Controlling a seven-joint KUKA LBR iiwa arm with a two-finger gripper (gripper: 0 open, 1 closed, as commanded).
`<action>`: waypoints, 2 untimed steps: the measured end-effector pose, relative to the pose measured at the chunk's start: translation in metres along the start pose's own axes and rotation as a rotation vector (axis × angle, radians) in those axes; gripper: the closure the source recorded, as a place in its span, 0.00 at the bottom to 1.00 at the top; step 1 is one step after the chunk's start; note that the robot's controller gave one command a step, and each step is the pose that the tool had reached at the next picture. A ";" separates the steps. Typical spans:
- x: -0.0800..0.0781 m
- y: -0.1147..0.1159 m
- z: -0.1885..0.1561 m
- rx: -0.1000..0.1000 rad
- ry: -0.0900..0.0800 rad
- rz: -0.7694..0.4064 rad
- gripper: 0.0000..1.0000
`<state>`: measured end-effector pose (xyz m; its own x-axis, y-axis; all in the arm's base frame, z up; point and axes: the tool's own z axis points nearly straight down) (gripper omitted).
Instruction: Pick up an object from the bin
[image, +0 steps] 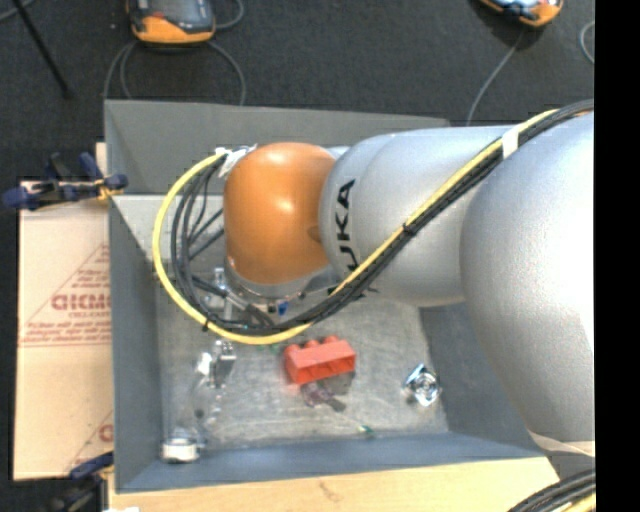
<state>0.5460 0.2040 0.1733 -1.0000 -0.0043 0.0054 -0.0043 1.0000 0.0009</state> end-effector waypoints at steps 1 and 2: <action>0.015 -0.007 0.060 -0.009 -0.025 0.076 0.00; 0.019 0.001 0.065 -0.009 -0.029 -0.394 0.00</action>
Offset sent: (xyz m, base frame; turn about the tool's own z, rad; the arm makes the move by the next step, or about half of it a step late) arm -0.0293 -0.0123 -0.0935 0.0885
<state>0.5264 0.2047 0.1085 -0.9215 -0.3877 -0.0250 -0.3879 0.9217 0.0058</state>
